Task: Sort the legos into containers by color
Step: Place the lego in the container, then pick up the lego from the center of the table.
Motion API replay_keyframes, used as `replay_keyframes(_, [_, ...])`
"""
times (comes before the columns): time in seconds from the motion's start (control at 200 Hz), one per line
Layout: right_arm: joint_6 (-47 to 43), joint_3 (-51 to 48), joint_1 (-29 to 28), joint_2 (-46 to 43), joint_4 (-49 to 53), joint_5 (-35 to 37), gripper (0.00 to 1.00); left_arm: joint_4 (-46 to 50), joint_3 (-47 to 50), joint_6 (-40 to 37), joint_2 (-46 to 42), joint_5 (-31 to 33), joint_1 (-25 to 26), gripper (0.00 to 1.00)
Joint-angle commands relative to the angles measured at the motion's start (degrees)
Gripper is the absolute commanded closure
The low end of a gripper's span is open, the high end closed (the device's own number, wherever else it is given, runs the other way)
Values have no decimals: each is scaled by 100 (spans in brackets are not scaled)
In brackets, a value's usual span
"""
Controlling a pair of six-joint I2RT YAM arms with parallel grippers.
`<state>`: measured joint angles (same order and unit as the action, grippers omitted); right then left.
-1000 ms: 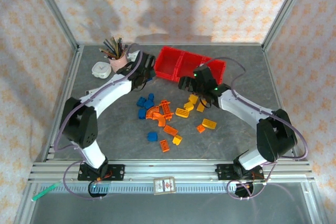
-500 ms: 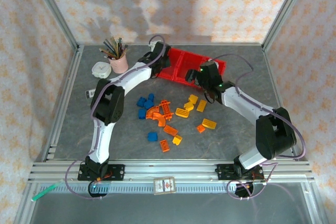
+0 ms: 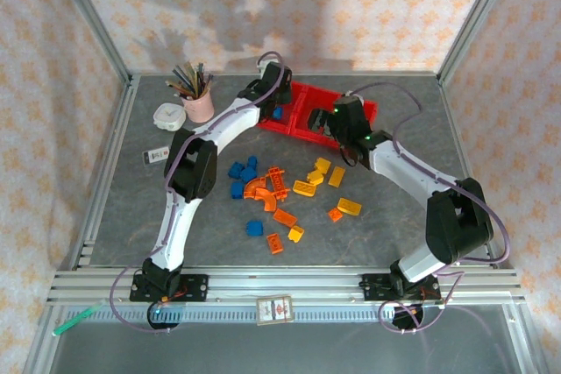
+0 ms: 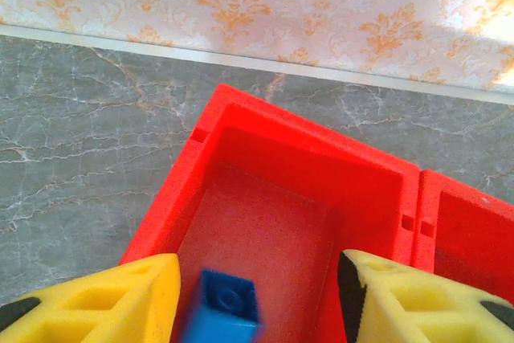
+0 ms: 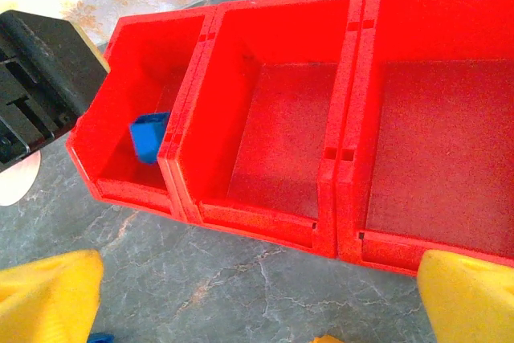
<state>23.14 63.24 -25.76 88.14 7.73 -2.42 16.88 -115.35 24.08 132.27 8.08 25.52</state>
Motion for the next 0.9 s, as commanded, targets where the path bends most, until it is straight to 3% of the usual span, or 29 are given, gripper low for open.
replay_keyframes(0.0, [-161, 133, -20, -102, 90, -100, 0, 577, -18, -110, -528, -141, 39, 43])
replay_keyframes(0.516, [-255, -425, -1061, -202, 589, -1111, 0, 1583, 4618, 921, -3877, -339, 39, 31])
replay_keyframes(0.896, [331, -523, -1506, -26, 690, -1033, 0, 1501, 5817, 1209, -4163, -900, 223, 27])
